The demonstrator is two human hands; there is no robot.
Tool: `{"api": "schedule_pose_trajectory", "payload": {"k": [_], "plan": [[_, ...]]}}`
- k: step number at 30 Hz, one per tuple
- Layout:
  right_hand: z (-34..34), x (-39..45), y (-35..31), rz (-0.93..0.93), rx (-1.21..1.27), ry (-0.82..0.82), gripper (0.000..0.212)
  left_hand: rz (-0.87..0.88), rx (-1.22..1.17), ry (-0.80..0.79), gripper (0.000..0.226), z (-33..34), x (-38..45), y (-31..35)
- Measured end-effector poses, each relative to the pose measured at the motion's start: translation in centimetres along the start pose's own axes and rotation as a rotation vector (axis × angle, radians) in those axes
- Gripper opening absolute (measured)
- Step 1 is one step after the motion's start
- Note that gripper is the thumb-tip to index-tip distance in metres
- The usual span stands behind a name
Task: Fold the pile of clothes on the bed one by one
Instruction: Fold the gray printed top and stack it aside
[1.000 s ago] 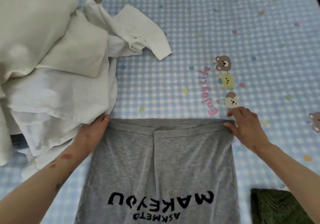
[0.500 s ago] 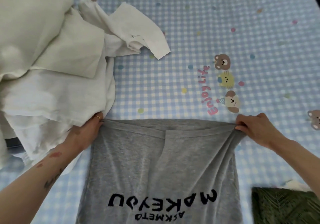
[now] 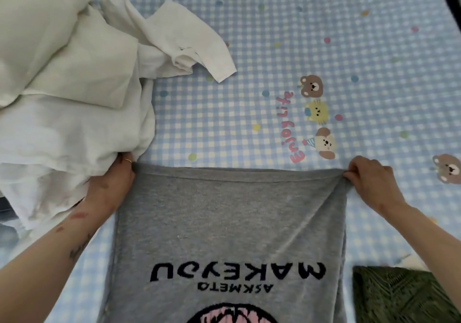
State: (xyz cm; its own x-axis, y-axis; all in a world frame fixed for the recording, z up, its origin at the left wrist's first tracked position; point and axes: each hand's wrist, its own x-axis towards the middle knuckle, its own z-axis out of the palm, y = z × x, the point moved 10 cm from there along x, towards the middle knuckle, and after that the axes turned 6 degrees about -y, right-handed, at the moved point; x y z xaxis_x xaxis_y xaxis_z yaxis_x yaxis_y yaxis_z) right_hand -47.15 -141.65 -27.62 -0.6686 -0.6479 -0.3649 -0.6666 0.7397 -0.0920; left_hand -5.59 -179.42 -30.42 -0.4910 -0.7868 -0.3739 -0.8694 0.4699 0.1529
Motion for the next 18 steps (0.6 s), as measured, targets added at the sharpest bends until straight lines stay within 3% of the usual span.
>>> {"api": "schedule_pose_trajectory", "payload": {"k": [2,3,5,6,8,9,10,13,16,18], "plan": [[-1.7,-1.1,-2.5,-0.022,0.041,0.132,0.026,0.033,0.112,0.096,0.032,-1.3,-1.6,1.9],[-2.4,-2.4,-4.4,-0.056,0.051,0.219,0.034,0.1,0.22,0.134,0.046,-0.9,-2.9,3.4],[-1.6,-6.1,-9.8,-0.176,0.064,0.286,0.044,0.25,0.338,0.055,0.079,1.8,-6.9,6.9],[0.2,-8.2,-13.1,-0.267,0.063,0.242,0.047,0.368,0.334,0.027,0.084,3.3,-9.4,9.2],[6.0,-12.0,-18.5,-0.46,-0.048,0.064,0.051,0.648,0.253,-0.02,0.063,6.7,-14.2,13.7],[8.5,-13.0,-19.4,-0.501,-0.133,-0.019,0.054,0.705,0.239,-0.077,0.053,8.2,-15.2,14.8],[9.9,-13.0,-18.7,-0.478,-0.192,-0.078,0.057,0.682,0.274,-0.141,0.055,9.1,-15.1,14.5],[9.9,-10.4,-10.9,-0.186,-0.151,-0.117,0.066,0.469,0.293,-0.095,0.065,9.6,-12.7,8.0],[7.8,-10.5,-3.6,0.083,-0.123,-0.073,0.072,0.154,0.179,-0.085,0.074,8.9,-12.2,-0.8],[7.2,-12.4,-2.5,0.195,-0.065,-0.059,0.071,0.037,0.122,-0.067,0.076,8.0,-13.9,-3.0]]}}
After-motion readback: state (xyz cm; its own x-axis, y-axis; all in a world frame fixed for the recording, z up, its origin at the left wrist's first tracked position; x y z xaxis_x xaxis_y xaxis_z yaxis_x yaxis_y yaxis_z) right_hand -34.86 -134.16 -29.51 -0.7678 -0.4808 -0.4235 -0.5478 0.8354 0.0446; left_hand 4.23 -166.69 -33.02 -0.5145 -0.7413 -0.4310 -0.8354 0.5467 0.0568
